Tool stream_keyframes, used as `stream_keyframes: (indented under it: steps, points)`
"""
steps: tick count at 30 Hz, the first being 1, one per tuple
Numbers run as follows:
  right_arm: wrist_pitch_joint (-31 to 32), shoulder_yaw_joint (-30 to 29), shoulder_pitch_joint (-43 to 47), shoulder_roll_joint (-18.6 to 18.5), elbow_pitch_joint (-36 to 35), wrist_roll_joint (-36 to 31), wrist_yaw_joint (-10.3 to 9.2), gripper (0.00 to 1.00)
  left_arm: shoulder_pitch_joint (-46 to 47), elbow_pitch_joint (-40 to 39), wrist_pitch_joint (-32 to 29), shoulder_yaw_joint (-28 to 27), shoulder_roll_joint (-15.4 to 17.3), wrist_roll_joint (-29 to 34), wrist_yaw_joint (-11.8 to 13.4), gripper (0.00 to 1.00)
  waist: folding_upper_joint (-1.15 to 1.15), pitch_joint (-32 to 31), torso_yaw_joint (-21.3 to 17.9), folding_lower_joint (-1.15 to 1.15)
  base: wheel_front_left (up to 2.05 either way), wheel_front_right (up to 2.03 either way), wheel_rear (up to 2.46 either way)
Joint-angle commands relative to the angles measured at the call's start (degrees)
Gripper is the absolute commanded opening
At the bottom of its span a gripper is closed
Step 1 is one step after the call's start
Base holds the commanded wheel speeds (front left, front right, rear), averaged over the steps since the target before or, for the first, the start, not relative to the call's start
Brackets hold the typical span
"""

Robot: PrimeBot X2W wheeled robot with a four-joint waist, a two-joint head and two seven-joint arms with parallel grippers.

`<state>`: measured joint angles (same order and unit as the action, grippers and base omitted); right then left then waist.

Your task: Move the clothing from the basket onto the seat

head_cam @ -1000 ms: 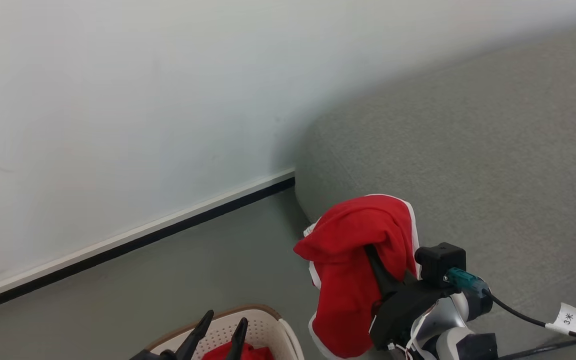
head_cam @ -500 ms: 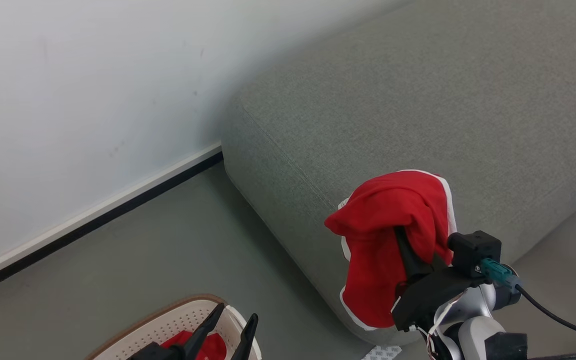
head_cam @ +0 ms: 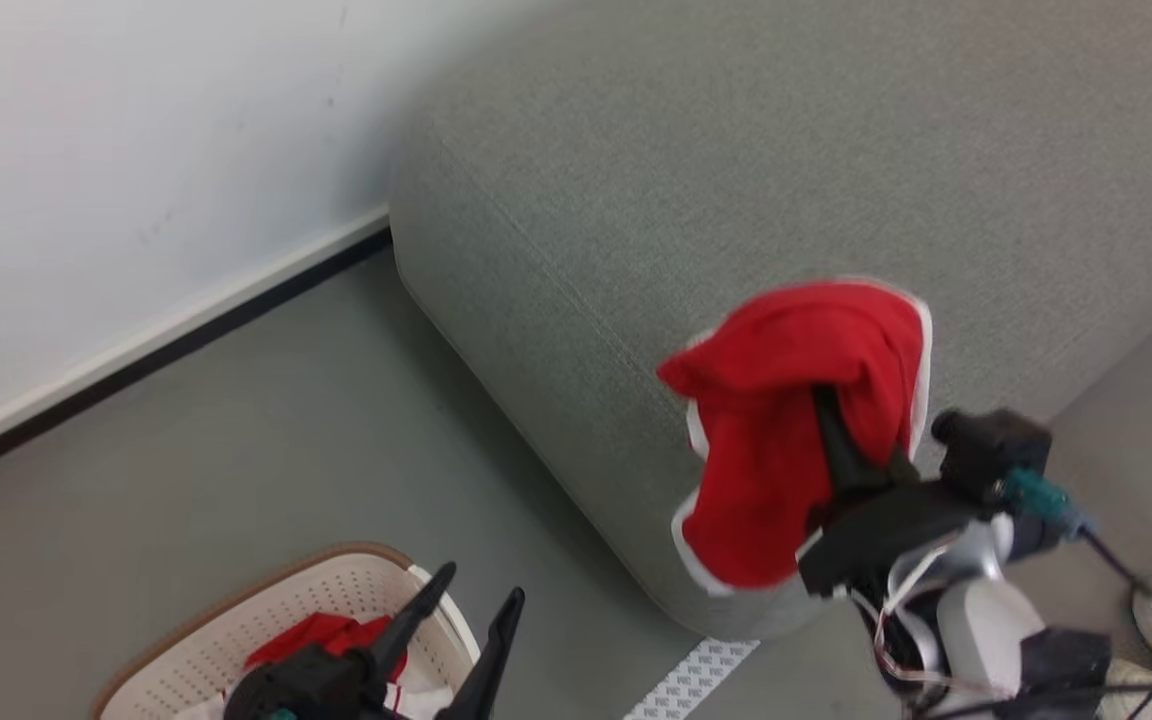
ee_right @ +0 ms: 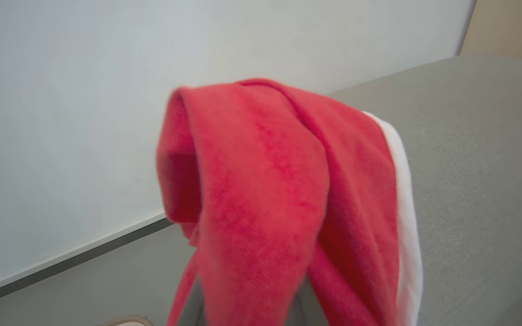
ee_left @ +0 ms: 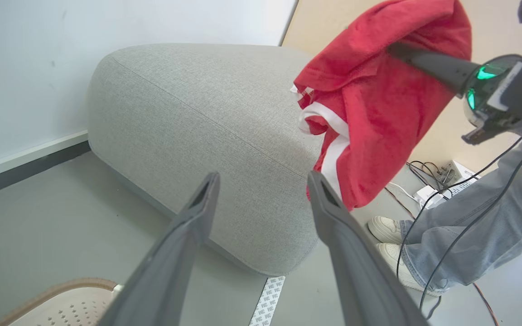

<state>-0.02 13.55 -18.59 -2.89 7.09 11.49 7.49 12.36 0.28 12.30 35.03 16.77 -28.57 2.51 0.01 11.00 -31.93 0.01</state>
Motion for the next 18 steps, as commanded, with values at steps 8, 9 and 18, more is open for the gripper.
stream_keyframes:
  steps: [8,9,18]
  points:
    - [-0.84,-0.61,-13.38,-0.48,3.07,4.31,0.00,0.00,1.60,-6.85,-3.06,-0.24,3.98,2.84,1.39,1.00,-0.01,9.52,-0.04,-0.01,0.00,0.00,0.00]
    - [-1.01,-0.73,-15.45,-1.23,3.79,4.85,0.00,0.00,1.92,-7.75,-3.40,-0.05,4.14,3.14,1.41,1.00,-0.01,10.40,0.57,-0.01,0.00,0.00,0.00]
    - [-0.88,-7.35,-35.22,-9.01,14.47,10.16,0.01,0.00,6.21,-12.92,-5.58,2.32,5.36,7.09,0.26,1.00,-0.01,18.93,7.79,-0.01,0.00,0.00,0.00]
